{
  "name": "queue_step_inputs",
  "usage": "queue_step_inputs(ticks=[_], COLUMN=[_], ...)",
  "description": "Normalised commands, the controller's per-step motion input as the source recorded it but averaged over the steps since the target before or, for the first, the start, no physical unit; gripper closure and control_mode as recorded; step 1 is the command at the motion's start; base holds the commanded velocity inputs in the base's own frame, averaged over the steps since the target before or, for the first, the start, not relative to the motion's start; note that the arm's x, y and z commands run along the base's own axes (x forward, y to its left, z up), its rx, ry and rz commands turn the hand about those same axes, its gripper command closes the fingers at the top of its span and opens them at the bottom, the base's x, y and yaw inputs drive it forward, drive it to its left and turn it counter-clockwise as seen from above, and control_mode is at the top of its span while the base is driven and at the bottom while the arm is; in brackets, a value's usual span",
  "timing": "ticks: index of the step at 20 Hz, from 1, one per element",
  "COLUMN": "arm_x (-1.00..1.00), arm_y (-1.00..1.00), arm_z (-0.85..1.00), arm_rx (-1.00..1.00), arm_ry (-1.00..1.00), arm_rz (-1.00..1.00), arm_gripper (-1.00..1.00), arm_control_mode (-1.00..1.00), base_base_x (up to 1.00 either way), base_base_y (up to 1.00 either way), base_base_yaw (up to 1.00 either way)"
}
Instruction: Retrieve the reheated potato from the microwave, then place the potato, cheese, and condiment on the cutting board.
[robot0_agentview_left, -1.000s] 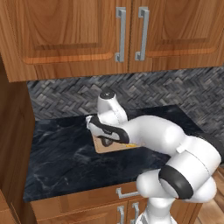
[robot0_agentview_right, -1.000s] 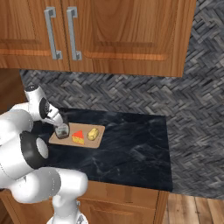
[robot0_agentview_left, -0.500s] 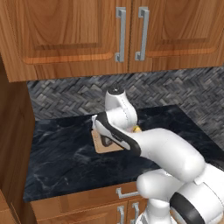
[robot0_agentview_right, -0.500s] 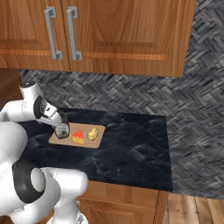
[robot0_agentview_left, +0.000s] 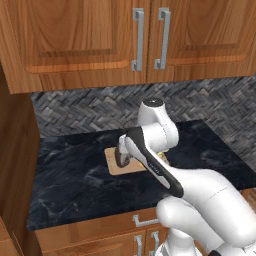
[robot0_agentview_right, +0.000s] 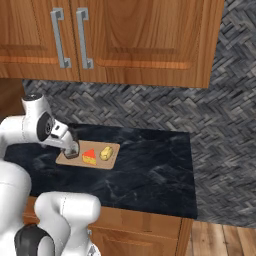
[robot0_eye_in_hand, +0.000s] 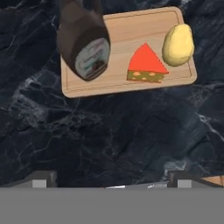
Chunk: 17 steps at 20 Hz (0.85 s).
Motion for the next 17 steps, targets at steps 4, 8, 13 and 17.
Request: queue_step_inputs(ticks=[4,8,13,17], arm_x=[-0.61,-0.60,-0.53,-0.56], arm_y=[-0.38,-0.34,-0.30,-0.35], arm_z=[0.16,0.24,0.35,0.25], arm_rx=[0.00,0.00,0.00,0.00], arm_ry=[0.00,-0.03,-0.12,-0.12], arm_rz=[0.08,0.09,0.05,0.06], arm_gripper=[-1.00,-1.00,-1.00,-1.00], arm_control_mode=[-1.00,-1.00,-1.00,-1.00], base_base_x=[0.00,0.00,0.00,0.00], base_base_y=[0.00,0.00,0.00,0.00], base_base_yaw=[0.00,0.00,0.00,0.00])
